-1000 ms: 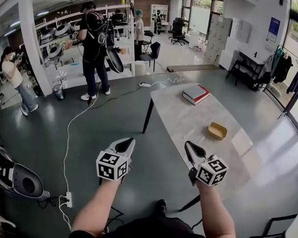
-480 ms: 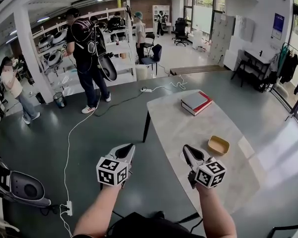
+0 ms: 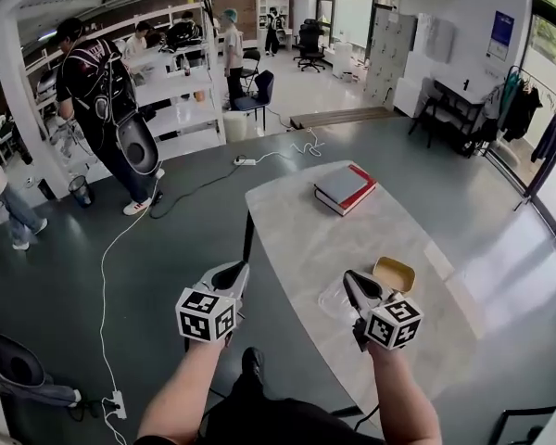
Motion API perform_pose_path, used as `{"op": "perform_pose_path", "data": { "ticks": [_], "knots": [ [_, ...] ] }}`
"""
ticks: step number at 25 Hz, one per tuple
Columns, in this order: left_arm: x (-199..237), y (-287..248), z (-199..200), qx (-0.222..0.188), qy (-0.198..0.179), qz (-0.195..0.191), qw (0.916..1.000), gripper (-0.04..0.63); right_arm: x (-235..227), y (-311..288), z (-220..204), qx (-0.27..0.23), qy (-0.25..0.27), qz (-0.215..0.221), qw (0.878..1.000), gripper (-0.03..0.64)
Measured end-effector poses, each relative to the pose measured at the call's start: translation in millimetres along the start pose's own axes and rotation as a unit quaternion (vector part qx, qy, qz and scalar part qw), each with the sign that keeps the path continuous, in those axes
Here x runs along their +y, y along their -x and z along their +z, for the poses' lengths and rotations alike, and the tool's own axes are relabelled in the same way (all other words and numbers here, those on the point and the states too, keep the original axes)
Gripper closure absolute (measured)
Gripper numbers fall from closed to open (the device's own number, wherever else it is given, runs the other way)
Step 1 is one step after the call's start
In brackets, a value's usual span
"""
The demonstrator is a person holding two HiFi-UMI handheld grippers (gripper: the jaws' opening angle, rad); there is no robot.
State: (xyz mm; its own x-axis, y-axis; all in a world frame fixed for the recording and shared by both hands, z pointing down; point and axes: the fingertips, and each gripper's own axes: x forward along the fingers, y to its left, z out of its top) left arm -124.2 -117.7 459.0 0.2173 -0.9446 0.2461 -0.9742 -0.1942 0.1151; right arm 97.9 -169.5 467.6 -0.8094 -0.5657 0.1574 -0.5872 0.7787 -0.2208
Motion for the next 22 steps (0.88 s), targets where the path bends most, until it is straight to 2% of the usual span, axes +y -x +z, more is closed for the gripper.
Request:
{"op": "perform_pose_path", "data": {
  "ticks": [5, 11, 16, 22],
  "knots": [
    [12.8, -64.1, 21.9, -0.006, -0.019, -0.046, 0.9988, 0.592, -36.7, -30.0, 9.4, 0.003, -0.001, -0.044, 0.999, 0.603],
    [48.5, -125.1, 47.6, -0.011, -0.033, -0.095, 0.9948, 0.592, -67.5, -73.3, 6.1, 0.016, -0.017, -0.096, 0.995, 0.602],
    [72.7, -165.1, 44.1, 0.002, -0.036, -0.132, 0.9906, 0.592, -90.0, -98.6, -14.4, 0.039, -0.044, -0.148, 0.987, 0.601],
    [80.5, -194.8, 31.0, 0.018, -0.033, -0.171, 0.9845, 0.592, -99.3, -111.8, -40.6, 0.071, -0.067, -0.196, 0.976, 0.599]
  ]
}}
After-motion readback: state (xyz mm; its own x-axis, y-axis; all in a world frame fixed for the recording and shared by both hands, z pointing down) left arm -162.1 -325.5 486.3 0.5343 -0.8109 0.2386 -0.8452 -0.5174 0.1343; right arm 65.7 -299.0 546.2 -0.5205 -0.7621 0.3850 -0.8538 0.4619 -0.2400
